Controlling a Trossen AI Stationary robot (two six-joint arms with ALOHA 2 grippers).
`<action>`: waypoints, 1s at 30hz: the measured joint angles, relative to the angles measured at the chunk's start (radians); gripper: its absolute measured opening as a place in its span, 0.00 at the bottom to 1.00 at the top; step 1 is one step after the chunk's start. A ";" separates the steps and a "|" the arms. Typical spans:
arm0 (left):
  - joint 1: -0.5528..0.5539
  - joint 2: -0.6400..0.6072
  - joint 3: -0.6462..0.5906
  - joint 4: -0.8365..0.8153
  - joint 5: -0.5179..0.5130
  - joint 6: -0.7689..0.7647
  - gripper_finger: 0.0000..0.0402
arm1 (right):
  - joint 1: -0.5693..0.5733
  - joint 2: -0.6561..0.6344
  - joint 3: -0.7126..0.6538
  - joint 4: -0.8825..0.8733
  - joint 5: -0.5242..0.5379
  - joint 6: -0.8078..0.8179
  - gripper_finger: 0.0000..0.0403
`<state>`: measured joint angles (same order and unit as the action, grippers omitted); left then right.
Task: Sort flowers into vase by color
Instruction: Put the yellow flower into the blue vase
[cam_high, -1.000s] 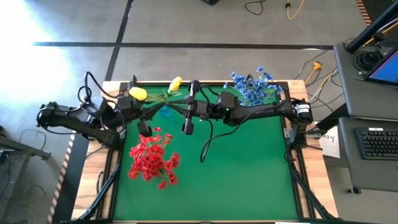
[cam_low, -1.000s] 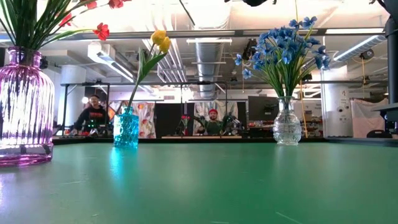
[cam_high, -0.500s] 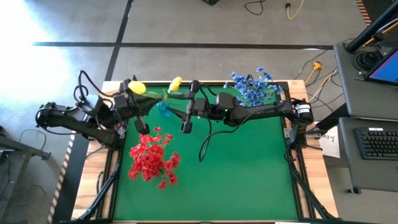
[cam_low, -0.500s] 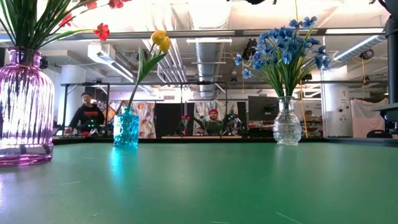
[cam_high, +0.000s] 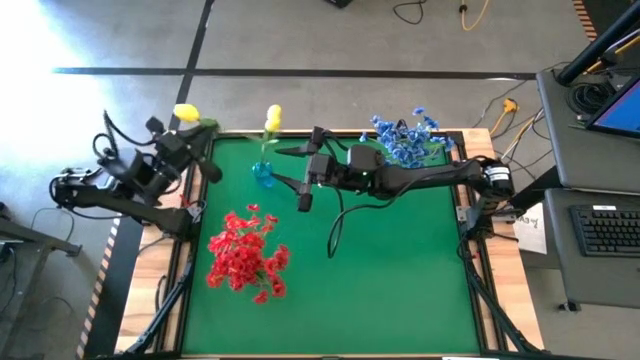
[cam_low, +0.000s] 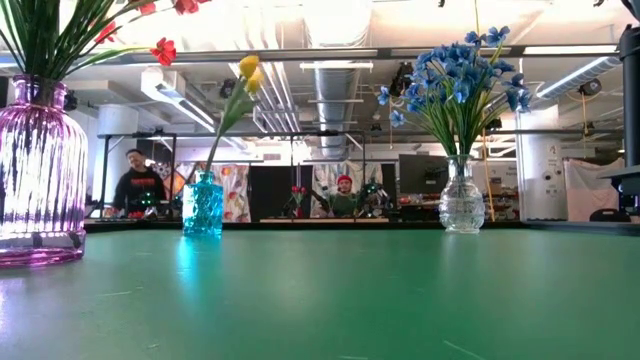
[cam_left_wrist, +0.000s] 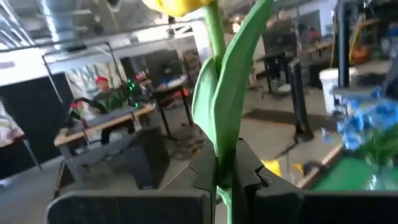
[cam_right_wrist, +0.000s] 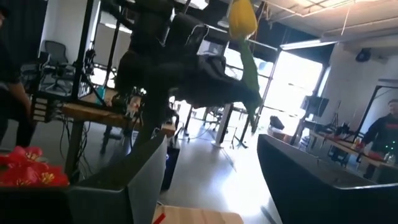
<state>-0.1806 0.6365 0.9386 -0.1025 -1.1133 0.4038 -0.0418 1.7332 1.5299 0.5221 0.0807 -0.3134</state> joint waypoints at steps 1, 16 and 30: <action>0.000 -0.009 0.000 -0.046 -0.002 -0.030 0.00 | 0.000 -0.003 0.000 -0.011 0.000 0.000 0.61; 0.000 -0.034 0.000 -0.365 0.123 -0.310 0.00 | 0.000 -0.035 0.000 -0.167 -0.001 0.000 0.61; 0.118 0.004 0.012 -0.355 0.266 -0.282 0.00 | 0.005 -0.221 0.000 -0.486 -0.010 -0.012 0.61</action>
<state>-0.0625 0.6403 0.9503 -0.4570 -0.8469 0.1217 -0.0372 1.5117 1.5295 0.0361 0.0704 -0.3252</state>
